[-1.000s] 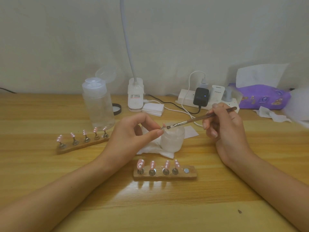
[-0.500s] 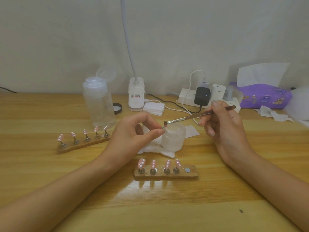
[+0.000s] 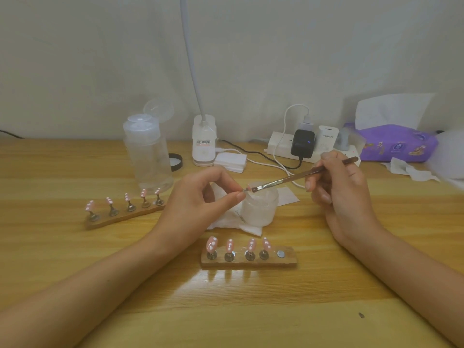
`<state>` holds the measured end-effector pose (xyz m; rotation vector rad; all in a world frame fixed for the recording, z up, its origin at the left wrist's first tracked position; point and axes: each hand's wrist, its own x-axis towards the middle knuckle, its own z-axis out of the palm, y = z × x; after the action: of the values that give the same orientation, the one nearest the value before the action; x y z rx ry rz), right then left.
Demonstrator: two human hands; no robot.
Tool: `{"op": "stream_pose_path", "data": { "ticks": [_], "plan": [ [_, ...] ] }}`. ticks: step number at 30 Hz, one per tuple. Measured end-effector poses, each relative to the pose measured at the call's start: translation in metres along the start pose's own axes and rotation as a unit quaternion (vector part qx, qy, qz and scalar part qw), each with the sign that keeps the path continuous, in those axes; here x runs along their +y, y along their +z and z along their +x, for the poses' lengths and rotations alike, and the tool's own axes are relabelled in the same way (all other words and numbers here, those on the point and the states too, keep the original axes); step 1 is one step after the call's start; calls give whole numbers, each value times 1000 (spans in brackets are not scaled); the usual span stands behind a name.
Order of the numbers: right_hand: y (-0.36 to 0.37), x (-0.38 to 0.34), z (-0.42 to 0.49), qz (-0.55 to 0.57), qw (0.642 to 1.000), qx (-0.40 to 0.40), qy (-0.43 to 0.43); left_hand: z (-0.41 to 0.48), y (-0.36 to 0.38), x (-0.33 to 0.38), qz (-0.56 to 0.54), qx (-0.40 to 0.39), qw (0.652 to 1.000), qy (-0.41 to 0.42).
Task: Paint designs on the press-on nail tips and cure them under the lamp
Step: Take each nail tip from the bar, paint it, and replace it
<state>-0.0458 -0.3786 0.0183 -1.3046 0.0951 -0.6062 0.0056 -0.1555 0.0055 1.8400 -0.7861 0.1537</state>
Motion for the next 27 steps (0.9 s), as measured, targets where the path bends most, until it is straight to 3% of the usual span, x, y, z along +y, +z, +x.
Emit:
{"op": "stream_pose_path", "data": {
  "ticks": [5, 10, 14, 19, 27],
  "plan": [
    [1, 1, -2, -12, 999, -31, -9, 0, 0, -1, 2, 3, 1000, 1],
    [-1, 1, 0, 0, 1000, 2, -3, 1, 0, -1, -1, 3, 1000, 6],
    [1, 1, -1, 1, 1000, -27, -8, 1, 0, -1, 2, 4, 1000, 12],
    [-1, 1, 0, -10, 1000, 3, 4, 1, 0, -1, 8, 5, 1000, 21],
    [0, 1, 0, -27, 1000, -13, 2, 0, -1, -2, 20, 7, 999, 32]
  ]
}}
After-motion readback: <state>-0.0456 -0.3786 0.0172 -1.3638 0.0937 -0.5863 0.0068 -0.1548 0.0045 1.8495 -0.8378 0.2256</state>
